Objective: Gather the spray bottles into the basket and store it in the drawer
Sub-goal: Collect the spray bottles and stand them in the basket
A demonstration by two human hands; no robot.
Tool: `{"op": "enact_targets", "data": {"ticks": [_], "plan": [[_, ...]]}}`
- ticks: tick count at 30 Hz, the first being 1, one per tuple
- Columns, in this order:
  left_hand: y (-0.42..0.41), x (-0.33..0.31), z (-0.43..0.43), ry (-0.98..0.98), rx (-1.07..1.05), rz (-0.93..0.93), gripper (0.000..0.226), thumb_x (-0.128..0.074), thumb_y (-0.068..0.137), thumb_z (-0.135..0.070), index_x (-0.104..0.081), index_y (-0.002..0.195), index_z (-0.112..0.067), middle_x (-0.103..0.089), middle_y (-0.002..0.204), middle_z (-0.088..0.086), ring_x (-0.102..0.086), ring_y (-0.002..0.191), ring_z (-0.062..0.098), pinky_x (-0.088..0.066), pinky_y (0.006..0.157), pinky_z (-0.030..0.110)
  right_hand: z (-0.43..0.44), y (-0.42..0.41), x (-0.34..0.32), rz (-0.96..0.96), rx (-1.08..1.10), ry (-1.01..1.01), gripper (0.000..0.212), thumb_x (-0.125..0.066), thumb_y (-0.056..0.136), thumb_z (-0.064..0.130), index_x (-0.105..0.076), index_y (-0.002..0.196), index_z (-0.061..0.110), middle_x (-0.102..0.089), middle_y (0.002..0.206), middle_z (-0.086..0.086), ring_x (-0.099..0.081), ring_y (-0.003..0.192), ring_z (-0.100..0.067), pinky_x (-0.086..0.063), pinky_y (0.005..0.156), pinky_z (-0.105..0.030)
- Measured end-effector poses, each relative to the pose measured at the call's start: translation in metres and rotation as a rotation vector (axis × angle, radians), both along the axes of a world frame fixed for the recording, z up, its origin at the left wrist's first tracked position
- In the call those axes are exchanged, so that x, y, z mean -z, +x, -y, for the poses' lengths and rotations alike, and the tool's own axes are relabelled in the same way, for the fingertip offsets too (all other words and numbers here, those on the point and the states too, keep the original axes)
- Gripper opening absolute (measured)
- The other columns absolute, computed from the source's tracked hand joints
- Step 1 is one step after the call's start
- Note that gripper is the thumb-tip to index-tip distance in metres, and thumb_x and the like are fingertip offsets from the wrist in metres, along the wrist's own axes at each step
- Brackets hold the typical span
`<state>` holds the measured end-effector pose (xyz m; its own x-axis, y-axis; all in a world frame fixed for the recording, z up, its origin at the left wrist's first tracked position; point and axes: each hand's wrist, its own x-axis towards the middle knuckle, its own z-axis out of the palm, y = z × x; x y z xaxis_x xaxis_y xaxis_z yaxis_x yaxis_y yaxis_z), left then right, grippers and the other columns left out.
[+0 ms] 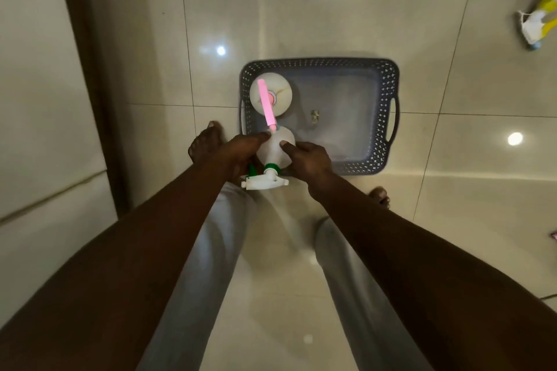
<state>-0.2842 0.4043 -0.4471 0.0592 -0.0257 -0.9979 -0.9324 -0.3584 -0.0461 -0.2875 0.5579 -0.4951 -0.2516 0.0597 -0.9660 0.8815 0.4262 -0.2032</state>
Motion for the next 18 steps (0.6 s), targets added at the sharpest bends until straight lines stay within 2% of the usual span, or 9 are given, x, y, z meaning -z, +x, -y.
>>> {"op": "enact_targets", "data": {"ticks": [2,4,8,10,11,13,14,16,18], "plan": [[-0.007,0.0,0.0,-0.004,0.019,0.014,0.03,-0.063,0.104,-0.033,-0.055,0.124,-0.012,-0.069,0.106,0.013,-0.069,0.102,0.033,-0.056,0.097,0.046,0.001,-0.002,0.004,0.003,-0.007,0.01,0.059,-0.078,0.089,0.047,-0.072,0.133,0.007,-0.074,0.126,-0.023,-0.072,0.115,-0.044,-0.057,0.104,-0.054],[-0.012,-0.001,-0.001,-0.001,0.029,0.0,0.049,-0.066,0.102,-0.034,-0.052,0.14,-0.006,-0.068,0.122,0.017,-0.066,0.117,0.036,-0.053,0.109,0.047,0.002,-0.005,0.007,-0.004,-0.037,0.025,0.055,-0.075,0.09,0.05,-0.075,0.127,0.009,-0.077,0.119,-0.022,-0.074,0.109,-0.041,-0.06,0.1,-0.052],[-0.017,0.001,-0.001,-0.037,0.071,-0.039,0.062,-0.068,0.101,-0.028,-0.042,0.152,-0.003,-0.061,0.134,0.018,-0.059,0.134,0.039,-0.048,0.115,0.048,0.001,-0.012,0.01,-0.01,-0.103,-0.028,0.05,-0.068,0.097,0.05,-0.076,0.122,0.008,-0.078,0.121,-0.018,-0.073,0.101,-0.027,-0.058,0.103,-0.05],[-0.022,-0.002,-0.001,-0.046,0.14,-0.035,0.06,-0.065,0.103,-0.031,-0.044,0.152,-0.003,-0.061,0.141,0.019,-0.062,0.127,0.034,-0.056,0.101,0.035,0.003,-0.016,0.011,-0.028,-0.167,-0.004,0.053,-0.066,0.098,0.053,-0.076,0.125,0.008,-0.078,0.123,-0.015,-0.072,0.107,-0.028,-0.055,0.106,-0.049],[-0.024,-0.005,-0.001,-0.071,0.191,-0.04,0.06,-0.063,0.103,-0.033,-0.044,0.152,-0.002,-0.064,0.136,0.017,-0.066,0.115,0.03,-0.058,0.084,0.023,0.005,-0.018,0.012,-0.037,-0.218,0.025,0.055,-0.064,0.099,0.055,-0.076,0.125,0.008,-0.078,0.121,-0.014,-0.071,0.111,-0.03,-0.054,0.107,-0.047],[-0.027,-0.01,0.0,-0.131,0.248,-0.057,0.06,-0.062,0.104,-0.034,-0.045,0.151,0.0,-0.063,0.1,0.005,-0.059,0.079,0.018,-0.046,0.045,0.008,0.011,-0.02,0.013,-0.026,-0.26,0.05,0.058,-0.062,0.099,0.056,-0.075,0.126,0.007,-0.077,0.121,-0.015,-0.071,0.114,-0.034,-0.054,0.107,-0.046],[-0.027,-0.01,0.002,-0.143,0.258,-0.053,0.06,-0.063,0.104,-0.034,-0.045,0.15,0.0,-0.056,0.088,0.001,-0.054,0.072,0.016,-0.043,0.039,0.009,0.012,-0.02,0.014,-0.009,-0.245,0.052,0.058,-0.063,0.099,0.056,-0.073,0.129,0.007,-0.076,0.123,-0.015,-0.07,0.115,-0.034,-0.054,0.107,-0.046],[-0.027,-0.006,0.006,-0.146,0.285,-0.034,0.054,-0.066,0.103,-0.033,-0.047,0.145,-0.006,-0.057,0.09,0.005,-0.061,0.084,0.022,-0.053,0.055,0.018,0.015,-0.02,0.014,0.027,-0.181,0.05,0.056,-0.066,0.098,0.051,-0.071,0.132,0.007,-0.074,0.127,-0.017,-0.07,0.117,-0.035,-0.055,0.107,-0.049],[-0.029,-0.008,0.012,-0.099,0.294,0.011,0.038,-0.065,0.103,-0.034,-0.054,0.128,-0.007,-0.065,0.1,0.01,-0.067,0.095,0.026,-0.059,0.071,0.032,0.015,-0.022,0.008,0.042,-0.129,0.045,0.054,-0.067,0.098,0.046,-0.068,0.134,0.006,-0.071,0.132,-0.018,-0.068,0.12,-0.036,-0.055,0.108,-0.051]]}}
